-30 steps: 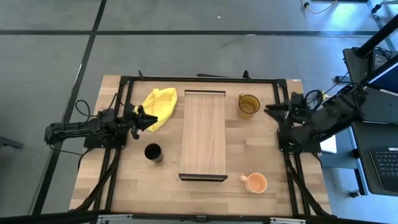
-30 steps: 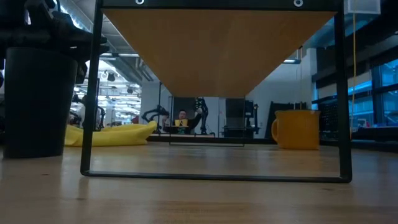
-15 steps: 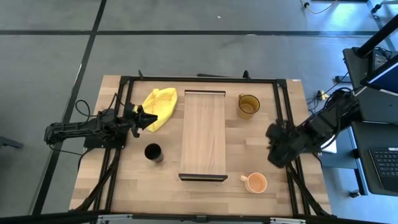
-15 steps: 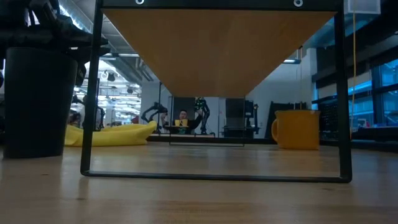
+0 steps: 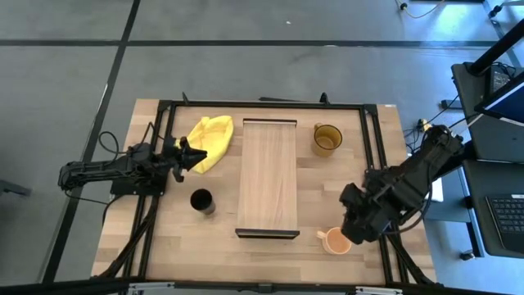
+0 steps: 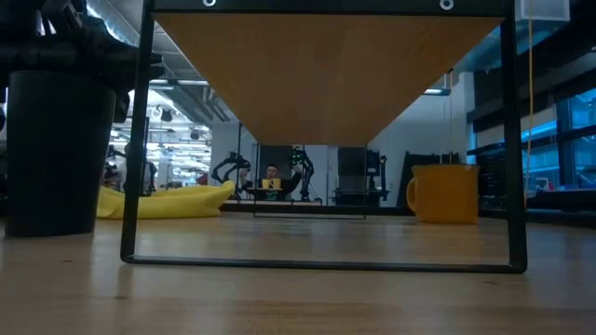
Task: Stack small to large cups/mugs on shelf
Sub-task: Put the orange mug on the shelf
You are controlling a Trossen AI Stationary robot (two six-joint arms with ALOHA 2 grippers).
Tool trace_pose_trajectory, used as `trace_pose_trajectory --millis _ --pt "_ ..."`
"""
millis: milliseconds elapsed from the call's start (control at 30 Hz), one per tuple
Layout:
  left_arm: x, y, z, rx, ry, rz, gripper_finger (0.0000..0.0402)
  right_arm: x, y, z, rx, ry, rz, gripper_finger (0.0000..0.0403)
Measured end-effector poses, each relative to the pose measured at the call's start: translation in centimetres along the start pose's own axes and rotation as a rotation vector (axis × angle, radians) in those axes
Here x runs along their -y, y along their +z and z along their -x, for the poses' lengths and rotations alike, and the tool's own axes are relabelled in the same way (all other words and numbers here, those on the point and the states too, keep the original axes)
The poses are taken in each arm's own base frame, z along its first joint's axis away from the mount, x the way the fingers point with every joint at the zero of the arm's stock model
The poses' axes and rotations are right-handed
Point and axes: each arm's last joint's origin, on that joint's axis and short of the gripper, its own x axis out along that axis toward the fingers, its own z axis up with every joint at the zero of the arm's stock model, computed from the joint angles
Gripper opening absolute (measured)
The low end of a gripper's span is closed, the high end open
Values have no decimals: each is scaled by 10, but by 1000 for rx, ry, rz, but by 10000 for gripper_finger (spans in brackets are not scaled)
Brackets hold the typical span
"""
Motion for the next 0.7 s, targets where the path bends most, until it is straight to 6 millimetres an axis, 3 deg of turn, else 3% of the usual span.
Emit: trace_pose_trajectory --millis 100,267,467,700 --pt "1 2 0 25 -13 6 80 1 4 0 36 -8 -14 103" --pt "2 3 0 34 -22 166 80 1 7 -1 45 -6 -14 103" --pt "2 3 0 35 -22 190 80 2 8 -1 69 -16 -2 103" --pt "2 3 0 29 -29 242 80 5 2 -4 -68 -34 12 103"
